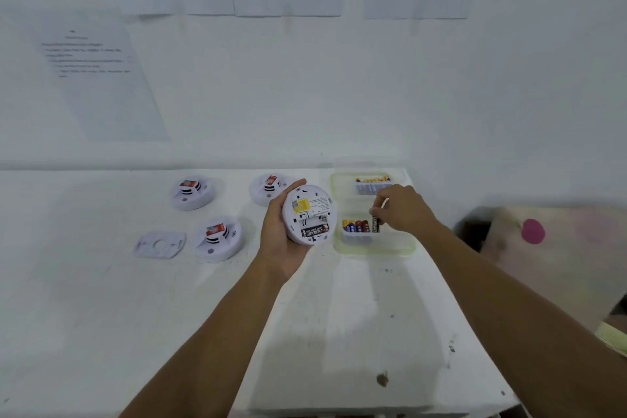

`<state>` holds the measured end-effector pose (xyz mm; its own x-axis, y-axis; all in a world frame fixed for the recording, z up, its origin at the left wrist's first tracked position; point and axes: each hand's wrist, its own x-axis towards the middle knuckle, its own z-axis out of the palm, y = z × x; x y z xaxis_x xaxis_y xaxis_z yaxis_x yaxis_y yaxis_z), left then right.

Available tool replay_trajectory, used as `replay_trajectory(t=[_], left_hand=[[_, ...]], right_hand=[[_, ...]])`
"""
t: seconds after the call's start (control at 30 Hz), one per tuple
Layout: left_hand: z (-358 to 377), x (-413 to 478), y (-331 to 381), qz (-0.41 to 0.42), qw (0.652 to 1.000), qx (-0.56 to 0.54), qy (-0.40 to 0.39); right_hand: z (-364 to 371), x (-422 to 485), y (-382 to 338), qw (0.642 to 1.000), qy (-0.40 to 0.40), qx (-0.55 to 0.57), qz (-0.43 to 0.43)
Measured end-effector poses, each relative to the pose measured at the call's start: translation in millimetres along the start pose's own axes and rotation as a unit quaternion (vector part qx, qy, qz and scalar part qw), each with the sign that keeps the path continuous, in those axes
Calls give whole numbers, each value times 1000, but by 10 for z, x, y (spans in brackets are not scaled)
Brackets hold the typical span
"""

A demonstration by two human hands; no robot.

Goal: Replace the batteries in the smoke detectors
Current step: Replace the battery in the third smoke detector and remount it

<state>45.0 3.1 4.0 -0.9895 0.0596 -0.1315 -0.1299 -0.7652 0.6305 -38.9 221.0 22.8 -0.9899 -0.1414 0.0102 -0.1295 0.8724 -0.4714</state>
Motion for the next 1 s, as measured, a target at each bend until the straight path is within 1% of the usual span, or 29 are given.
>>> replay_trajectory(t=[0.13,0.23,0.37,0.43,0.5,0.57,0.63,0.83,1.0], left_hand=[[10,28,-16,6,1000,-2,2],[1,40,-13,6,1000,-5,0],[-26,68,-19,5,1000,-7,2],[-22,88,-20,6,1000,-10,-1],[-2,118,-17,7,1000,-15,-3],[33,151,-20,18,1000,-17,-3],[76,182,-30,39,999,-10,-2],[153,208,-45,86,996,19,14],[220,218,-74,103,994,41,24]], right_hand=[[56,35,27,998,-59,-10,9],[86,49,42,998,-66,-9,8],[80,33,52,997,-68,23,30],[32,-14,0,999,-37,33,10],[11,-122,-139,994,13,102,-20],[64,-305,-346,979,47,191,-51],[199,-471,-524,968,66,233,-65],[500,-557,-667,943,131,305,-15],[539,-565,-750,934,159,319,12]])
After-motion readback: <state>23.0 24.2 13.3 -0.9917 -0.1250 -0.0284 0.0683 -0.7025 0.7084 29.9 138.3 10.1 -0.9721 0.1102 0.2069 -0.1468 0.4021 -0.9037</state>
